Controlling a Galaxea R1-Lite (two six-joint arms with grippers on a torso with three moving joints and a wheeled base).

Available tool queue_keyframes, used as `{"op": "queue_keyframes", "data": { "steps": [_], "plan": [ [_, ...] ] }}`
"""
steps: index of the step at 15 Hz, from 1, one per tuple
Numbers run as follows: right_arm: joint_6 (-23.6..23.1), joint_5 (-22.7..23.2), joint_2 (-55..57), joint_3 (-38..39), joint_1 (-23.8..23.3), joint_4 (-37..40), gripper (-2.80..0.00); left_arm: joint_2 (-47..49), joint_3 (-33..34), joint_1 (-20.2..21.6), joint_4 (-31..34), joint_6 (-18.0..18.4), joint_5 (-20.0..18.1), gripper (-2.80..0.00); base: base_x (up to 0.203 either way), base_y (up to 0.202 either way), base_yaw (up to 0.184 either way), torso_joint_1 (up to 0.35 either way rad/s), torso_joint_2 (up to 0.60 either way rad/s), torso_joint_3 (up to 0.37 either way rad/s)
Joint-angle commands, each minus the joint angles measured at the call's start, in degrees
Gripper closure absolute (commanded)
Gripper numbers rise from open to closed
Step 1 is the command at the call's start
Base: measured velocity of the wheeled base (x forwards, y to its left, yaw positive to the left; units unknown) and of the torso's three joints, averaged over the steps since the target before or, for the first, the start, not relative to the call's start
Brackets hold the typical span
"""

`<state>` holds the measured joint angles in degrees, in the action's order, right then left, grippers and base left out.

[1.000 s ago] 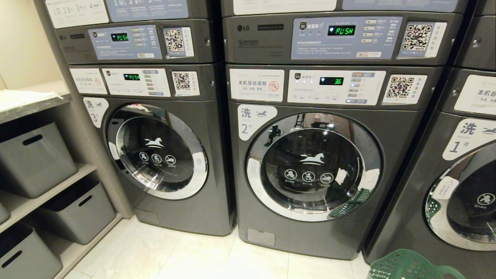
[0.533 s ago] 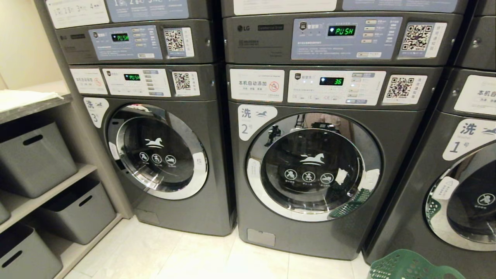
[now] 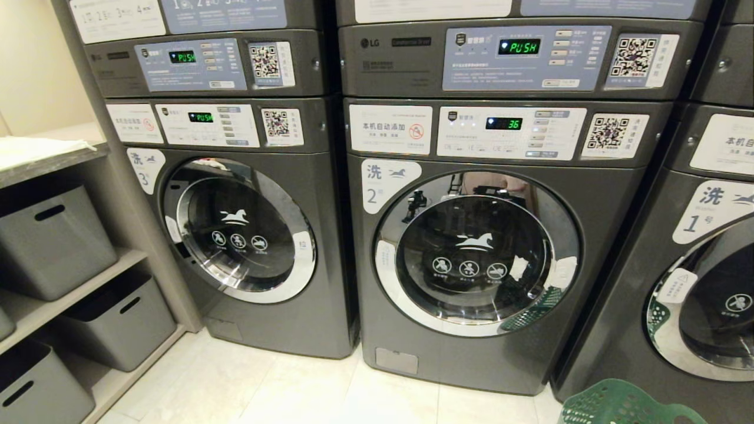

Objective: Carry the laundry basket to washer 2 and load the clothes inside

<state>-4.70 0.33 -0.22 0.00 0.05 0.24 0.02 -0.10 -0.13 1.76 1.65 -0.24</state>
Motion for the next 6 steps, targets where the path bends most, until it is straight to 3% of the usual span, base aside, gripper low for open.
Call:
{"op": "queue_keyframes", "data": {
  "steps": [1, 6],
  "plan": [
    [-0.58, 0.02, 0.13, 0.09, -0.05, 0.11, 0.00, -0.20, 0.01, -0.04, 0.00, 0.02, -0.02, 0.00, 0.000, 0.000, 0.000, 0.000, 0.00, 0.000],
    [3.87, -0.25, 0.13, 0.00, 0.02, -0.21, 0.00, -0.20, 0.01, -0.04, 0.00, 0.02, -0.02, 0.00, 0.000, 0.000, 0.000, 0.000, 0.00, 0.000]
  ]
}}
